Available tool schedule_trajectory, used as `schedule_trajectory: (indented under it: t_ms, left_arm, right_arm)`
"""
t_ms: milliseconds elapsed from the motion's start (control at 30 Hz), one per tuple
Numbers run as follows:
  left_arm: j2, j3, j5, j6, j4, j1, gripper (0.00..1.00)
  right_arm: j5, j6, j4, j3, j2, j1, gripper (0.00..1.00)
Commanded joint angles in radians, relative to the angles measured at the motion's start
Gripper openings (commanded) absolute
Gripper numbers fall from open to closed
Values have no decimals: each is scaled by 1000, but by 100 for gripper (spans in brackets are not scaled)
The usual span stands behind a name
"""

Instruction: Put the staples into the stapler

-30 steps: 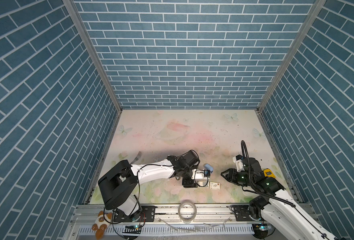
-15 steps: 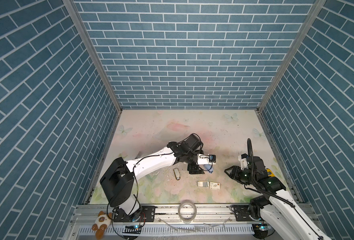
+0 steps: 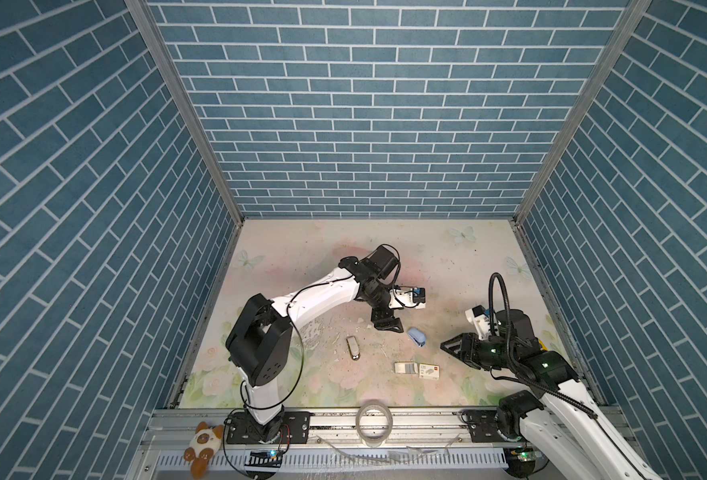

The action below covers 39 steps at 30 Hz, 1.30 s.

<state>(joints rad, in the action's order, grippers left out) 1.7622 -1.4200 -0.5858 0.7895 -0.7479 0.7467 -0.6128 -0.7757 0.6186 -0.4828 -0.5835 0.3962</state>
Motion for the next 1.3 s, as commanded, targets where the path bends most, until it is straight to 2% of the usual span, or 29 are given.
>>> schedule_trajectory:
  t_ms: [0,100,233,400,467,567,700,900,1067,1133,1167,1267]
  left_arm:
    - [-135,22,21,-82,3,-31,77]
    - [-199,11,114,-123,-24,-32,77]
    - [-291,67,224,-145,-48,-38,78]
    - [-314,115,223,-141,-75,-54,80]
    - [-294,127,205,-181,-53,-70,79]
    - [-274,117,160,-231,-46,-84,79]
    - [-256,104,145,-209,-59,-95,79]
    - [-195,68,70,-243,-80,-154,78]
    - [-183,45,71,-244,-94,-192,79]
    - [-192,72,170,-329,-22,-208,78]
    - [-198,86,186,-368,7,-229,78]
    - [-216,117,102,-403,50,-286,78]
  right_arm:
    - [83,37,91,-29,33,32,40]
    - [157,7,64,-30,57,87,40]
    - [208,54,84,-107,7,132,41]
    - [237,74,28,-121,-56,207,41]
    - [296,96,53,-129,-82,238,41]
    - [306,98,54,-137,-136,276,41]
    - [385,94,66,-170,-172,344,41]
    - [547,23,36,-177,-271,498,41]
    - [645,-83,-86,-148,-364,650,42]
    - [696,-116,-100,-165,-407,695,42]
    - [713,-134,-104,-173,-432,714,42]
    - [731,-192,-140,-174,-490,766,41]
